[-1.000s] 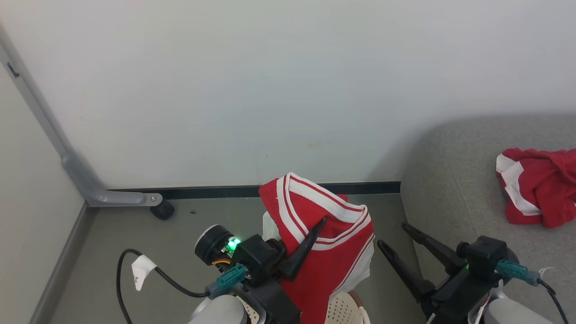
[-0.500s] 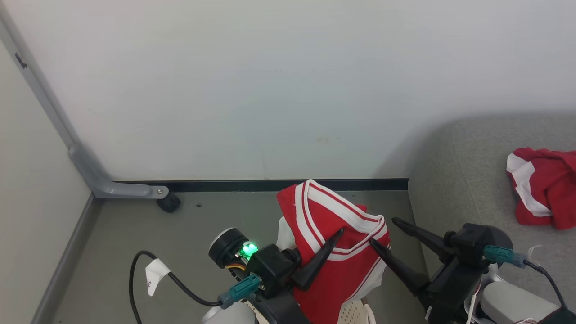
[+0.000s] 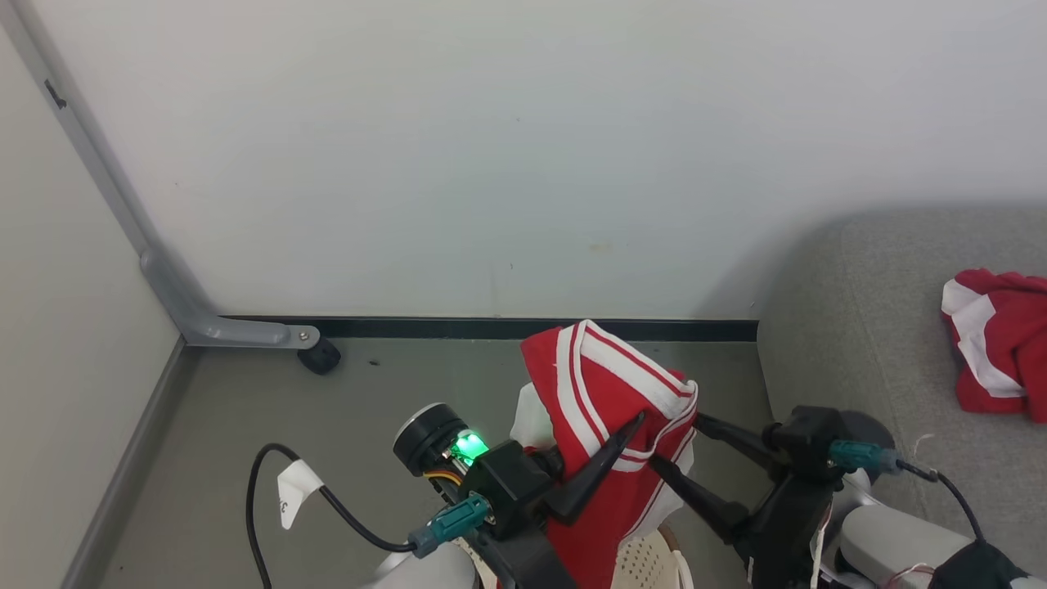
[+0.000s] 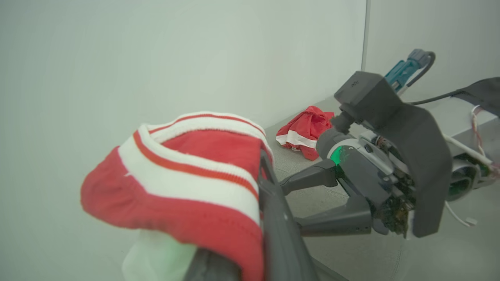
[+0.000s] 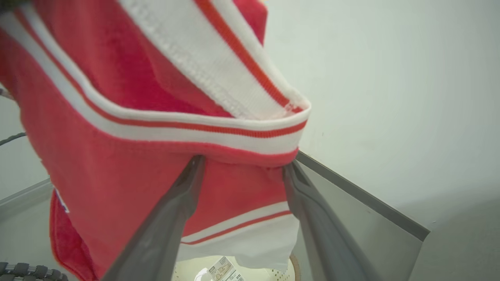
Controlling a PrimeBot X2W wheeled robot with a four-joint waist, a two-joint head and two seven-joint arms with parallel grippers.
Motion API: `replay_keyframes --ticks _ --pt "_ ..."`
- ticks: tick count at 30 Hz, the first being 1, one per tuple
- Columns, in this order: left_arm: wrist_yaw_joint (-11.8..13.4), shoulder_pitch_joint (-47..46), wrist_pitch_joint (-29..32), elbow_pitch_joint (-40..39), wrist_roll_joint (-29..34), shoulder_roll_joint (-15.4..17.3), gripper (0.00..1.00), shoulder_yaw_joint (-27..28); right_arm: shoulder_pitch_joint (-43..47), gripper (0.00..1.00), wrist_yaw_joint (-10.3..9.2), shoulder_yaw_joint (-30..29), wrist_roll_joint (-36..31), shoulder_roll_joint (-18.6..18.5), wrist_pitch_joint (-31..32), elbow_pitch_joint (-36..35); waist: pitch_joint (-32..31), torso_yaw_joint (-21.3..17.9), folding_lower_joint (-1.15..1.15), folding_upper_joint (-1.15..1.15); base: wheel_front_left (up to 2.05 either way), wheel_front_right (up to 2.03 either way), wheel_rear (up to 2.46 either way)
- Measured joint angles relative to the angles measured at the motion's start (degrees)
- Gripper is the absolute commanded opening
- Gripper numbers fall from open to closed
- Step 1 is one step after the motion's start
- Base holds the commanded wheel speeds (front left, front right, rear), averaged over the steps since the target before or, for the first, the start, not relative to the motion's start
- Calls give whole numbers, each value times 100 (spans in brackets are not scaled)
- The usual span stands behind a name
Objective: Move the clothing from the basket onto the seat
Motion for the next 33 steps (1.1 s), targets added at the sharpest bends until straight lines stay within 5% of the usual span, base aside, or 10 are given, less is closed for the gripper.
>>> replay_keyframes --ticks 18,19,21,33 --pt "0 -80 0 -2 -171 41 0 -342 -427 100 0 97 113 350 0 323 -21 104 0 0 0 0 0" --pt "0 -80 0 -2 -186 47 0 -347 -433 52 0 97 100 356 0 307 -23 110 0 0 0 0 0" --pt "0 -81 0 -1 -208 53 0 -359 -430 0 0 93 -57 355 0 252 -28 124 0 0 0 0 0" --pt "0 -82 0 137 -291 88 0 -314 -182 0 0 88 -487 347 0 115 -70 131 0 0 0 0 0"
